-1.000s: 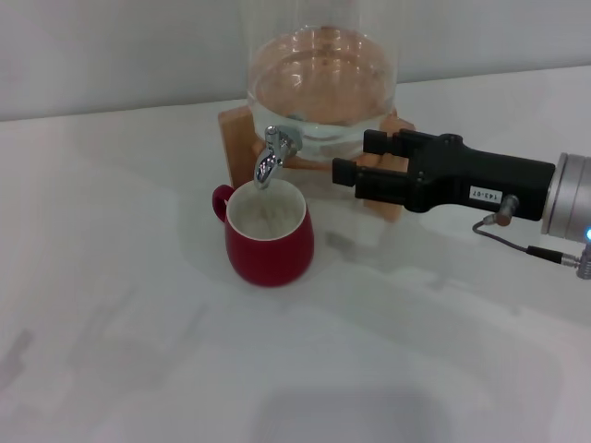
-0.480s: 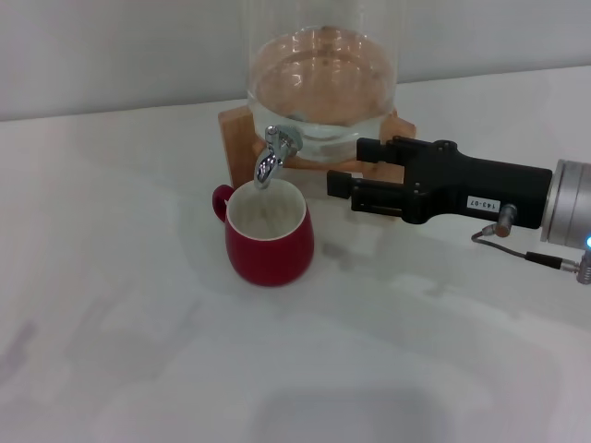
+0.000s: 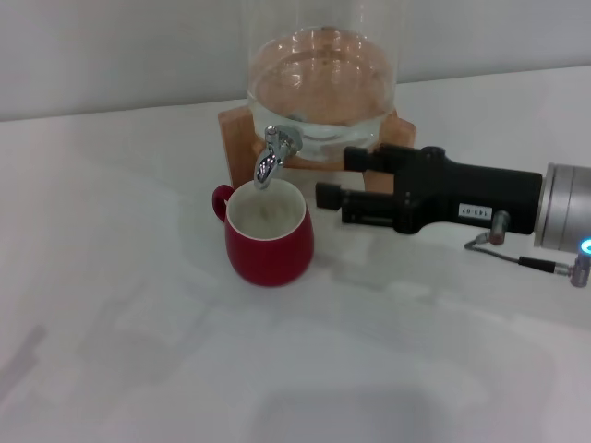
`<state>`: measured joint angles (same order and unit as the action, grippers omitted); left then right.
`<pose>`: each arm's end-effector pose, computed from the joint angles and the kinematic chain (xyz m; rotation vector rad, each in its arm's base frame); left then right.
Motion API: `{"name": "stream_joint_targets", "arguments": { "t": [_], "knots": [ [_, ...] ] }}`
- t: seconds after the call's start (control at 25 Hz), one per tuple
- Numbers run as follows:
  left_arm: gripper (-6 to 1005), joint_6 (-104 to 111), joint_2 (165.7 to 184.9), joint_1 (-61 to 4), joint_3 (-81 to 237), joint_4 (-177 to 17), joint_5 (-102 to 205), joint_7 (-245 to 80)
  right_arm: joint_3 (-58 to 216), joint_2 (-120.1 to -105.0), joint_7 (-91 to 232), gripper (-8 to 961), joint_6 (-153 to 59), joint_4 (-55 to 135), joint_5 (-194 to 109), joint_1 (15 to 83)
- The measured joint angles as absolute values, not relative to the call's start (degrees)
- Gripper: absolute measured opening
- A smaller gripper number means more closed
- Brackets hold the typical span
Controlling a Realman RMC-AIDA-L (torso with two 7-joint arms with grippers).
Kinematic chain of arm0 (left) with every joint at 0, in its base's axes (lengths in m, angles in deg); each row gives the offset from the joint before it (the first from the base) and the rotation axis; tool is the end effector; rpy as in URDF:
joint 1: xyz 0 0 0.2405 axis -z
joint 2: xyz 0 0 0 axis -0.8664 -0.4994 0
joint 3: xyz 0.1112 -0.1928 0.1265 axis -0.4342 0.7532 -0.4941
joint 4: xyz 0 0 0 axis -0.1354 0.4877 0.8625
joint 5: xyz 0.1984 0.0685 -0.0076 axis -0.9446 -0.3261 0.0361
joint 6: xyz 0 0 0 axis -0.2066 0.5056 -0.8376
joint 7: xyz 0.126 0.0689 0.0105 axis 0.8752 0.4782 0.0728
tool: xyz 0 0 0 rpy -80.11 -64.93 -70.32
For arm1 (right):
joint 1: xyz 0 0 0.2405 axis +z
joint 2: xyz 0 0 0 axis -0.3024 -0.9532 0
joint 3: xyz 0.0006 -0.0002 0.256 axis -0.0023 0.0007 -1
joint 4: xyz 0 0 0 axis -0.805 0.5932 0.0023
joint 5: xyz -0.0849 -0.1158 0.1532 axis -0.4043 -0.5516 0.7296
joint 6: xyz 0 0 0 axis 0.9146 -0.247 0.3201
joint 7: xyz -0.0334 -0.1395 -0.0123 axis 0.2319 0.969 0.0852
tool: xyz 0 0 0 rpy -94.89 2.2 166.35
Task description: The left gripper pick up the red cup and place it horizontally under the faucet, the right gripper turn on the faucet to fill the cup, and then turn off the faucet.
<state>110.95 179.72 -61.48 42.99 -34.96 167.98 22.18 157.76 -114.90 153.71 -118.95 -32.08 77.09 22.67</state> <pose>-0.3344 0.1997 0.0957 -2.0224 -0.6706 -1.1576 0.1944 0.2993 0.0190 -2.5037 0.6814 0.9349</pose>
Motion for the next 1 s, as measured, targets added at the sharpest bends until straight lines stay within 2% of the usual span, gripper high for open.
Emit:
{"name": "stream_joint_targets", "arguments": {
  "t": [0.32,0.72,1.0],
  "knots": [
    [879,110.64,179.72,-60.95,43.24,-35.07,168.05,22.30,161.15,-114.96,154.27,761,-122.85,-32.89,78.21,23.22],
    [879,110.04,179.67,-60.63,43.35,-35.17,168.27,22.72,177.72,-114.99,148.77,759,-98.46,-41.23,66.98,22.68],
    [879,109.52,179.50,-60.04,43.38,-35.16,168.02,22.72,180.48,-114.93,141.80,752,-95.22,-48.91,61.58,19.43]
  ]
}}
